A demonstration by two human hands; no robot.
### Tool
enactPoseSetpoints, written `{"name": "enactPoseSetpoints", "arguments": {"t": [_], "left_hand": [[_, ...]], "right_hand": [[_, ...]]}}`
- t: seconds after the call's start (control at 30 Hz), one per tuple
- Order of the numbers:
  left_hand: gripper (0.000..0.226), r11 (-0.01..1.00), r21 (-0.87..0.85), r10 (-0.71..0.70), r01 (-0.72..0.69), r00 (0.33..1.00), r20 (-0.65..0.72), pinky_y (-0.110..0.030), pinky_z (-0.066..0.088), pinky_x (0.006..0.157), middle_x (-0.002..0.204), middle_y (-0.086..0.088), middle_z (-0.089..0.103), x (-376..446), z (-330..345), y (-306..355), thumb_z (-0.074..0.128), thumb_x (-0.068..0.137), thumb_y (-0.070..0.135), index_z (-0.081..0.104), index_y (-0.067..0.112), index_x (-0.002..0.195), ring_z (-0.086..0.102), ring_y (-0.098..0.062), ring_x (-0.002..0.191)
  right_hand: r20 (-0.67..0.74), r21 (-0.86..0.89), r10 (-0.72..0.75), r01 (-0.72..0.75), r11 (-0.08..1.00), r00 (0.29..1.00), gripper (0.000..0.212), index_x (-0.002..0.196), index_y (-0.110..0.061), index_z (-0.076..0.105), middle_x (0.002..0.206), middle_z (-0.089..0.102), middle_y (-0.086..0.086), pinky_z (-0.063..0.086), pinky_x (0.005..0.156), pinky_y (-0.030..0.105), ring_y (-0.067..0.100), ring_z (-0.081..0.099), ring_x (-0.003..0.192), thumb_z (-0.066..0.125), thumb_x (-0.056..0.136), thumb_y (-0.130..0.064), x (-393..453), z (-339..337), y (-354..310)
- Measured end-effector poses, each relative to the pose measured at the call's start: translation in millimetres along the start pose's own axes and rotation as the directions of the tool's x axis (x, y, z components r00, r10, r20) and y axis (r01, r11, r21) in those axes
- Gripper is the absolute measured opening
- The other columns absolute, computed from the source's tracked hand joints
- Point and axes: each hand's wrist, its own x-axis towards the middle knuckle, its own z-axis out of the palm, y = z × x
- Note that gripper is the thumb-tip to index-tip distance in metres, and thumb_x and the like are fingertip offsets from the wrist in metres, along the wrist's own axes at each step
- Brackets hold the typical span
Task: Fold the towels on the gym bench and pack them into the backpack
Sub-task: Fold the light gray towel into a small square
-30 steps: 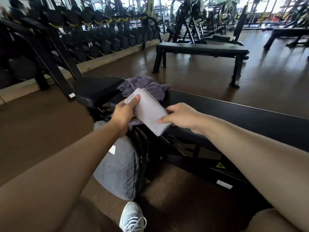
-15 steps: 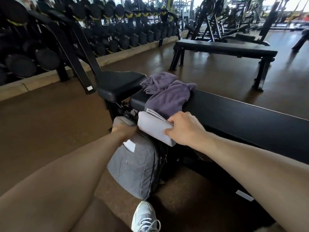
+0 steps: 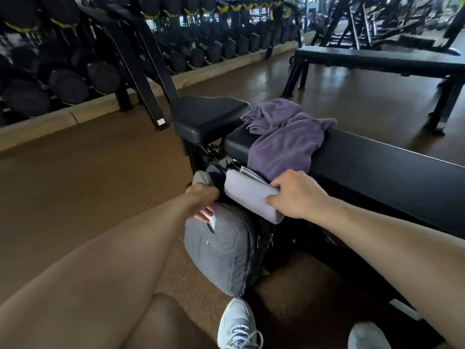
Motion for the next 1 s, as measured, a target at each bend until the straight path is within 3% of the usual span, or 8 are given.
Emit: {"name": "enactPoseSetpoints", "arguments": {"t": [0.23,0.37,0.47,0.53,0.67,0.8,0.9,1.0], "left_hand": [[0.032,0.992,0.053,0.121,-0.111,0.947,-0.297,-0.046,0.064,0.058,0.084,-0.019,0.072,-7.1,-35.3,-31.5,0.043,0.076,0.013,0.072,0.010,0.088,0.073,-0.033,0.055],[0.028,0.944,0.310,0.172,-0.112,0.970,-0.171,-0.040,0.064,0.066,0.073,-0.012,0.073,-20.1,-38.5,-36.6,0.044,0.075,0.021,0.071,0.017,0.084,0.072,-0.027,0.056],[0.023,0.908,0.401,0.157,-0.119,0.986,-0.063,-0.040,0.062,0.076,0.083,-0.007,0.072,-23.9,-34.1,-35.3,0.053,0.079,0.030,0.071,0.020,0.089,0.071,-0.026,0.071],[0.015,0.905,0.399,0.170,-0.146,0.985,-0.025,-0.037,0.058,0.074,0.082,-0.007,0.069,-22.7,-30.0,-32.0,0.058,0.089,0.026,0.070,0.018,0.085,0.067,-0.025,0.073],[0.014,0.932,0.320,0.148,-0.168,0.985,0.085,-0.037,0.064,0.076,0.095,-0.011,0.070,-18.7,-21.6,-29.5,0.056,0.097,0.018,0.069,0.011,0.096,0.069,-0.021,0.085],[0.012,0.944,0.267,0.165,-0.196,0.977,0.133,-0.037,0.064,0.076,0.103,-0.012,0.068,-15.3,-16.6,-29.7,0.056,0.097,0.013,0.068,0.011,0.100,0.071,-0.019,0.093],[0.011,0.937,0.275,0.181,-0.213,0.974,0.137,-0.035,0.063,0.080,0.101,-0.011,0.070,-13.6,-14.4,-28.7,0.056,0.098,0.015,0.067,0.015,0.097,0.070,-0.018,0.093],[0.013,0.936,0.276,0.182,-0.220,0.971,0.157,-0.033,0.061,0.081,0.102,-0.007,0.072,-12.4,-13.6,-27.5,0.055,0.099,0.016,0.068,0.016,0.099,0.071,-0.014,0.094]], "right_hand": [[0.068,-0.019,0.032,-0.031,0.999,0.997,0.030,0.066,-0.017,0.052,0.070,0.055,0.000,0.037,0.055,0.028,0.026,0.056,0.072,0.070,0.080,-0.037,-1.1,12.5,-22.9],[0.295,-0.036,0.021,-0.010,0.999,0.955,0.027,0.066,-0.012,0.058,0.068,0.064,0.006,0.041,0.047,0.024,0.025,0.061,0.057,0.073,0.078,-0.032,-6.8,16.9,-40.9],[0.445,-0.027,0.039,-0.030,0.999,0.895,0.027,0.077,-0.010,0.063,0.078,0.070,0.008,0.061,0.064,0.032,0.028,0.072,0.067,0.078,0.081,-0.032,-15.2,17.6,-49.4],[0.453,-0.006,0.032,-0.033,0.999,0.891,0.026,0.078,-0.011,0.061,0.079,0.067,0.007,0.062,0.070,0.034,0.028,0.071,0.070,0.078,0.082,-0.030,-14.7,18.7,-49.5],[0.350,0.092,0.027,-0.063,0.994,0.936,0.030,0.066,-0.012,0.057,0.057,0.056,0.004,0.044,0.051,0.023,0.022,0.058,0.050,0.077,0.079,-0.030,-1.8,30.5,-46.4],[0.182,0.164,0.021,-0.052,0.985,0.983,0.033,0.069,-0.011,0.061,0.067,0.056,0.004,0.038,0.058,0.026,0.024,0.058,0.069,0.077,0.079,-0.037,12.4,52.7,-45.3],[0.251,0.137,0.040,-0.076,0.988,0.967,0.036,0.083,-0.010,0.063,0.074,0.067,0.009,0.045,0.064,0.025,0.025,0.070,0.077,0.074,0.083,-0.044,13.6,70.1,-46.5],[0.355,0.060,0.074,-0.101,0.993,0.932,0.039,0.083,-0.010,0.071,0.044,0.063,0.002,0.054,0.061,0.023,0.015,0.071,0.055,0.068,0.086,-0.049,10.3,87.1,-43.2]]}}
